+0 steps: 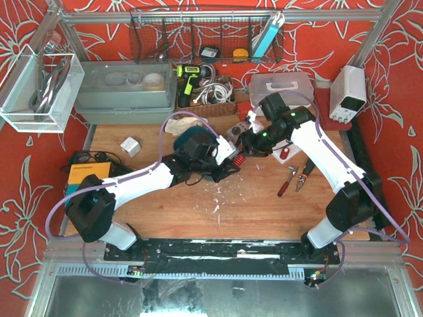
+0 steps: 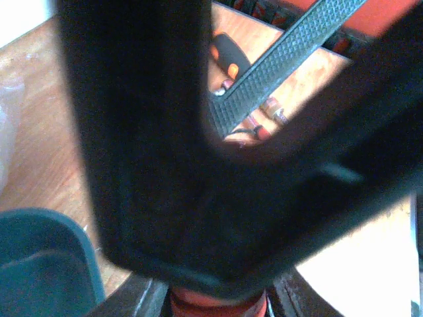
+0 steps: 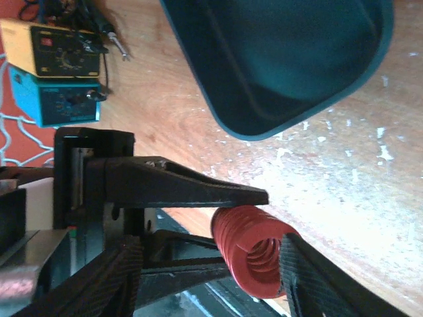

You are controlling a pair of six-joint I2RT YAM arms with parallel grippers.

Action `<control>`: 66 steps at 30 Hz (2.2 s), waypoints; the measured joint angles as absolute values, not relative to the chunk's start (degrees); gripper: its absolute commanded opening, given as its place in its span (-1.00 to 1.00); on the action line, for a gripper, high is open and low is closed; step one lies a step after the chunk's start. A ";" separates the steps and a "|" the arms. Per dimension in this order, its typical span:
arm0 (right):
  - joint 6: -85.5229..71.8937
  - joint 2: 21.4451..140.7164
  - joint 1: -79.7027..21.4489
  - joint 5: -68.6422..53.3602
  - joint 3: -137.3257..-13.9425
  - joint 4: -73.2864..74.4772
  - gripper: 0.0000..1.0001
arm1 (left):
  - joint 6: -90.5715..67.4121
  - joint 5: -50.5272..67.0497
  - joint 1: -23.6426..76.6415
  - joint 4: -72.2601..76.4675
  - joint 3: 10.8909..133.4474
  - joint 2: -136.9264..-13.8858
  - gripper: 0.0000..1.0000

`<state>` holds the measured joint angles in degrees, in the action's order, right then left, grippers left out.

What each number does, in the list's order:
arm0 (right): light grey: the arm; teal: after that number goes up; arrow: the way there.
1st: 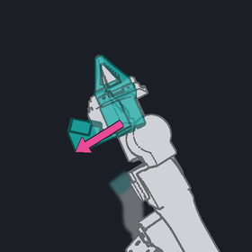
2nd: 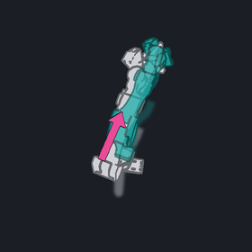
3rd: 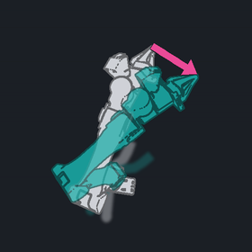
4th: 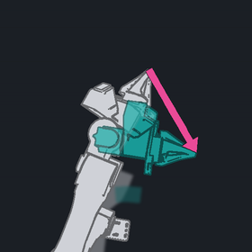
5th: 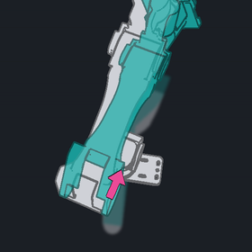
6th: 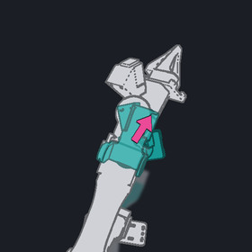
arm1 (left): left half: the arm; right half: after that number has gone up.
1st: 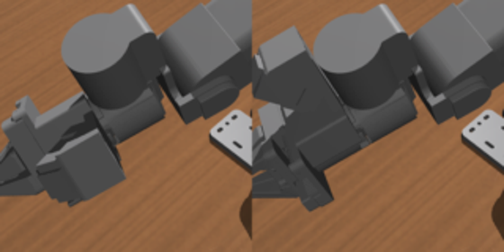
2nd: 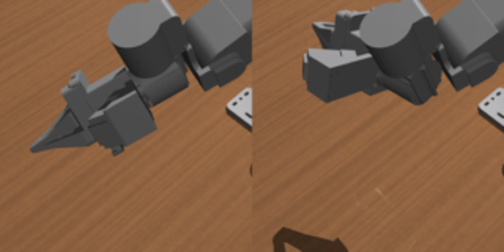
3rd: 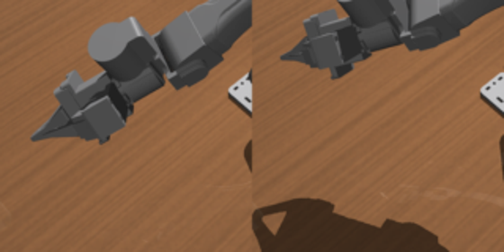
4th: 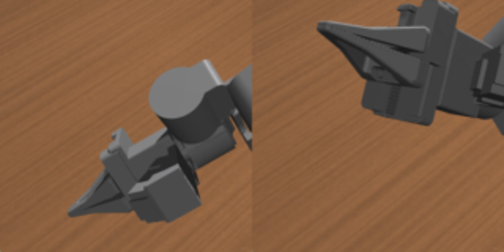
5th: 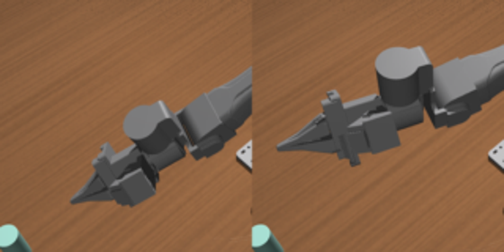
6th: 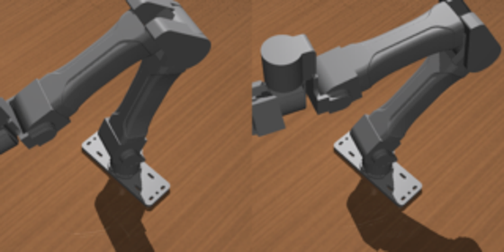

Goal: Install the large spring

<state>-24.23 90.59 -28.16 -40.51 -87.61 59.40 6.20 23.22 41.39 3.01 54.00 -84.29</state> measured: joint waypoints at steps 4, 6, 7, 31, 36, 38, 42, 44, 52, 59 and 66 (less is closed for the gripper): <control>-24.75 90.02 -28.42 -34.96 -88.20 60.18 0.43 | 6.33 23.24 41.63 4.01 54.02 -84.40 -1.00; -25.67 89.54 -28.42 -34.28 -88.20 59.70 0.45 | 6.39 23.22 41.63 4.71 54.11 -84.40 -1.00; -26.11 89.41 -28.42 -34.26 -88.20 59.33 0.46 | 6.42 23.22 41.63 4.97 54.13 -84.40 -1.00; -26.57 92.75 -27.68 -40.60 -85.93 56.55 -1.00 | 5.89 22.39 41.52 5.69 54.46 -84.38 -0.67; -26.76 92.75 -27.70 -40.12 -85.97 55.02 -1.00 | 4.73 20.38 41.60 6.39 54.46 -84.38 0.94; -26.50 92.75 -27.99 -37.30 -86.50 54.74 -1.00 | 4.19 19.07 41.63 6.68 54.46 -84.38 1.00; -25.80 92.25 -28.12 -26.28 -87.09 52.27 -1.00 | 2.15 16.25 41.63 6.85 54.43 -84.38 1.00; -25.65 91.29 -27.99 -18.79 -85.86 49.15 -1.00 | 1.02 14.39 41.63 6.81 54.43 -84.38 1.00; -23.59 90.80 -26.30 4.29 -79.92 38.02 -1.00 | -2.07 1.93 41.63 1.93 54.28 -84.38 1.00; -21.41 97.93 -23.51 11.44 -81.73 33.54 -1.00 | -5.06 -3.03 41.63 -1.04 51.27 -82.32 1.00; -21.32 102.45 -20.08 11.46 -81.97 31.92 -1.00 | -6.04 -5.17 41.63 -1.30 49.58 -80.97 1.00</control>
